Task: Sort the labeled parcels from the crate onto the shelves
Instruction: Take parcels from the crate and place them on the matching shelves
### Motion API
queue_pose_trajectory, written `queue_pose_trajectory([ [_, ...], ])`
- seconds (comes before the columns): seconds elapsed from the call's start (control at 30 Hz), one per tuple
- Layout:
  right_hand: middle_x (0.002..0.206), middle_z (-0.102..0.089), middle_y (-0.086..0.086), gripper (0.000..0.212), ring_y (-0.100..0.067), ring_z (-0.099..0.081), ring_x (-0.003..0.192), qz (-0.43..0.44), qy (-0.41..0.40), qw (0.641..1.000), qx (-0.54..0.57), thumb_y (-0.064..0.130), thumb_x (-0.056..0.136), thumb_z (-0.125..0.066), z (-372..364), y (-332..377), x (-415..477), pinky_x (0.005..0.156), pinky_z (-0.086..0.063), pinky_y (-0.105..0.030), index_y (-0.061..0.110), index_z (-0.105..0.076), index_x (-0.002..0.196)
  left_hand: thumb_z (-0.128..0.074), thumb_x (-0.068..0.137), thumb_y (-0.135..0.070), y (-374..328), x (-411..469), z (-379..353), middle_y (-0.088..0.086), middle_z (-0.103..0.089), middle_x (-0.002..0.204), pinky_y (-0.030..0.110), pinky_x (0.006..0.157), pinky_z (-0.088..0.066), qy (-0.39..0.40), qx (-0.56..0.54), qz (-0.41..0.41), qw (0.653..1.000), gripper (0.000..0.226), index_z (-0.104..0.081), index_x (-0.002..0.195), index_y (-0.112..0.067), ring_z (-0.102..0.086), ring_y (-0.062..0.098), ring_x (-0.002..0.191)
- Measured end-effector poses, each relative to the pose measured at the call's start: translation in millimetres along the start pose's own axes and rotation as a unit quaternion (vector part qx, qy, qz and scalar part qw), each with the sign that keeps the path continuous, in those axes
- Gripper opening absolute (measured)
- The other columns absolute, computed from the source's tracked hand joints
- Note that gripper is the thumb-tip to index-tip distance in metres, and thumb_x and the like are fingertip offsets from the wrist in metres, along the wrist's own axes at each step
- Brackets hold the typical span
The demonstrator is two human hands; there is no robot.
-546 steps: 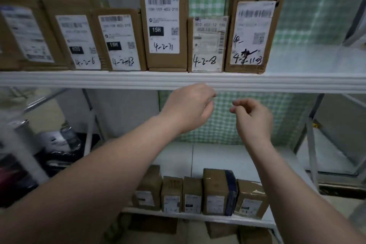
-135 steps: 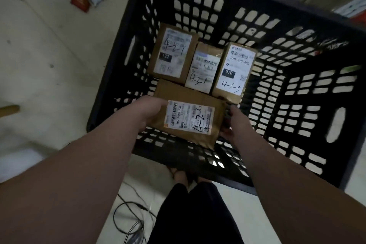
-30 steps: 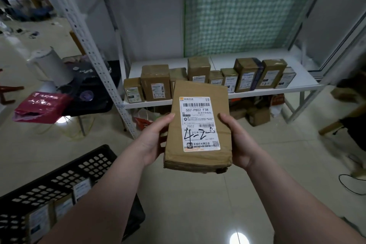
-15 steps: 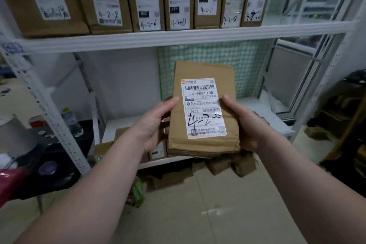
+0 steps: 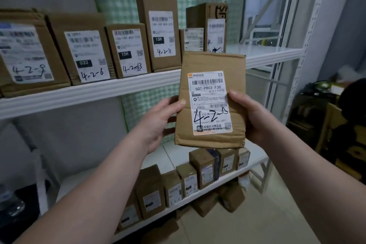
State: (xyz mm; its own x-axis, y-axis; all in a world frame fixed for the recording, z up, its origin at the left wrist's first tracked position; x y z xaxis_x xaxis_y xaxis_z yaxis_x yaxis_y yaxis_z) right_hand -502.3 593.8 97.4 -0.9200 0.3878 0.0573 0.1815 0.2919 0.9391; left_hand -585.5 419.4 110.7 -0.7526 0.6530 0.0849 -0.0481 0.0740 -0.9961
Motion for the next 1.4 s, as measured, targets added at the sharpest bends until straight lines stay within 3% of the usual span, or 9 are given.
queue_pose_trajectory([
  [0.23,0.130,-0.065,-0.008,0.072,-0.029,-0.062,0.118,0.074,0.007,0.997,-0.005,0.034,0.074,-0.069,70,63,63,0.081,-0.059,-0.037,0.015,-0.049,0.140,-0.054,0.095,-0.025,-31,84,-59,-0.010,-0.071,0.093,0.014,0.054,-0.048,-0.007,0.086,-0.079,0.993,0.021,-0.063,0.114,-0.023,-0.065,-0.002,0.073],
  [0.43,0.131,-0.063,-0.011,0.069,-0.030,-0.062,0.118,0.108,0.040,0.993,-0.003,0.030,0.078,-0.070,136,122,134,0.081,-0.059,-0.038,0.013,-0.048,0.141,-0.056,0.095,-0.030,-62,153,-102,-0.008,-0.067,0.101,0.035,0.087,-0.051,-0.130,0.217,-0.169,0.953,0.024,-0.065,0.115,-0.022,-0.063,0.011,0.098],
  [0.57,0.131,-0.063,-0.012,0.082,-0.032,-0.061,0.120,0.114,0.059,0.992,0.014,0.035,0.069,-0.079,173,151,184,0.096,-0.052,-0.049,0.011,-0.048,0.140,-0.049,0.096,-0.033,-78,190,-128,0.001,-0.069,0.089,0.047,0.088,-0.052,-0.200,0.247,-0.204,0.926,0.022,-0.069,0.086,-0.028,-0.064,0.023,0.092],
  [0.8,0.136,-0.059,-0.015,0.101,-0.035,-0.056,0.126,0.145,0.087,0.985,0.039,0.039,0.054,-0.090,208,184,254,0.103,-0.045,-0.056,0.010,-0.047,0.141,-0.054,0.096,-0.022,-101,225,-146,-0.003,-0.064,0.095,0.006,0.069,-0.036,-0.289,0.374,-0.270,0.839,0.020,-0.071,0.105,-0.015,-0.055,0.005,0.083],
  [0.93,0.133,-0.060,-0.018,0.106,-0.035,-0.059,0.121,0.173,0.074,0.981,0.044,0.035,0.052,-0.091,218,202,286,0.096,-0.052,-0.052,0.006,-0.043,0.142,-0.052,0.096,-0.023,-120,243,-144,0.001,-0.067,0.092,0.030,0.077,-0.045,-0.314,0.394,-0.326,0.800,0.023,-0.071,0.097,-0.011,-0.059,0.015,0.089],
  [1.0,0.132,-0.061,-0.016,0.116,-0.033,-0.061,0.119,0.175,0.070,0.981,0.049,0.038,0.049,-0.093,217,207,300,0.096,-0.052,-0.053,0.007,-0.037,0.146,-0.052,0.095,-0.023,-127,257,-149,-0.002,-0.066,0.092,0.029,0.075,-0.046,-0.302,0.418,-0.352,0.781,0.022,-0.071,0.098,-0.012,-0.058,0.012,0.086],
  [1.1,0.132,-0.062,-0.015,0.099,-0.033,-0.061,0.119,0.184,0.080,0.978,0.047,0.030,0.061,-0.088,215,213,318,0.097,-0.051,-0.055,0.011,-0.039,0.145,-0.053,0.092,-0.025,-131,274,-157,-0.007,-0.062,0.090,0.016,0.071,-0.041,-0.290,0.451,-0.383,0.752,0.022,-0.070,0.100,-0.012,-0.054,0.006,0.081],
  [1.23,0.131,-0.063,-0.011,0.118,-0.030,-0.063,0.117,0.181,0.107,0.977,0.034,0.037,0.045,-0.094,210,215,341,0.096,-0.052,-0.049,0.015,-0.037,0.147,-0.052,0.087,-0.032,-125,294,-174,0.001,-0.063,0.092,0.022,0.071,-0.042,-0.259,0.530,-0.403,0.699,0.031,-0.068,0.104,-0.011,-0.055,0.010,0.083],
  [1.4,0.121,-0.069,-0.006,0.091,-0.024,-0.067,0.107,0.176,0.142,0.974,0.014,0.024,0.065,-0.078,205,211,370,0.088,-0.055,-0.043,0.020,-0.038,0.146,-0.049,0.085,-0.035,-109,306,-195,0.004,-0.065,0.093,0.026,0.064,-0.044,-0.224,0.646,-0.388,0.618,0.036,-0.067,0.103,-0.010,-0.062,0.023,0.084],
])
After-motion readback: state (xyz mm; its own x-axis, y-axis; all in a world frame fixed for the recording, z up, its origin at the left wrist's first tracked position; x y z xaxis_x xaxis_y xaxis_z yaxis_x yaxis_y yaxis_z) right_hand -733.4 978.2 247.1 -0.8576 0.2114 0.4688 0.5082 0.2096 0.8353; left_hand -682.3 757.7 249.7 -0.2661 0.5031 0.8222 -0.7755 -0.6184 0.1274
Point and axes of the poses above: each hand's wrist, its own x-axis towards the middle knuckle, its own z-axis out of the back of the hand, y = z × x, the point moved 10 cm from there along x, towards the middle knuckle
